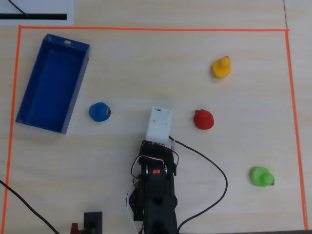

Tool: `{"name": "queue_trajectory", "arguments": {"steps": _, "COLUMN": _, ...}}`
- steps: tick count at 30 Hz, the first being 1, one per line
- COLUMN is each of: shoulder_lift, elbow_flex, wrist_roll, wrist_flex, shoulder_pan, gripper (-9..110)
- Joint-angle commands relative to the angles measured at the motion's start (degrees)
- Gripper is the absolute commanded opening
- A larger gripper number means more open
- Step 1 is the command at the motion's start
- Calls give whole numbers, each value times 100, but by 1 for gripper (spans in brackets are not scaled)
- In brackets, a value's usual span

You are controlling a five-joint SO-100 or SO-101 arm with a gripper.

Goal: Grasp blue duck and put it into box.

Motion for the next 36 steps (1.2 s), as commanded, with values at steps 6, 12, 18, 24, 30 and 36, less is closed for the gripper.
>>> {"name": "queue_trajectory", "arguments": {"steps": 6, "shoulder_lift": -79, "elbow_flex": -18, "wrist_roll": 70, "wrist_flex": 88, "shoulder_pan": -105, "gripper": 2}}
{"name": "queue_trajectory", "arguments": {"steps": 12, "shoulder_lift": -79, "elbow_flex": -18, "wrist_roll": -44, "wrist_flex": 79, "shoulder_pan": -88, "gripper": 2}}
{"name": "queue_trajectory", "arguments": {"steps": 18, "shoulder_lift": -1301, "elbow_flex": -1327, "wrist_roll": -141, "wrist_flex": -70, "shoulder_pan": -141, "gripper": 3}}
{"name": "queue_trajectory", "arguments": {"steps": 24, "shoulder_lift": -3832, "elbow_flex": -5010, "wrist_roll": 545, "wrist_flex": 809, "shoulder_pan": -686, "gripper": 24}}
{"name": "queue_trajectory", "arguments": {"steps": 30, "shoulder_lift": -5599, "elbow_flex": -7102, "wrist_roll": 1547, "wrist_flex": 976, "shoulder_pan": -1793, "gripper": 34}}
{"name": "queue_trajectory", "arguments": {"steps": 36, "shoulder_lift": -6961, "elbow_flex": -7383, "wrist_roll": 2004, "wrist_flex": 167, "shoulder_pan": -2487, "gripper": 37}}
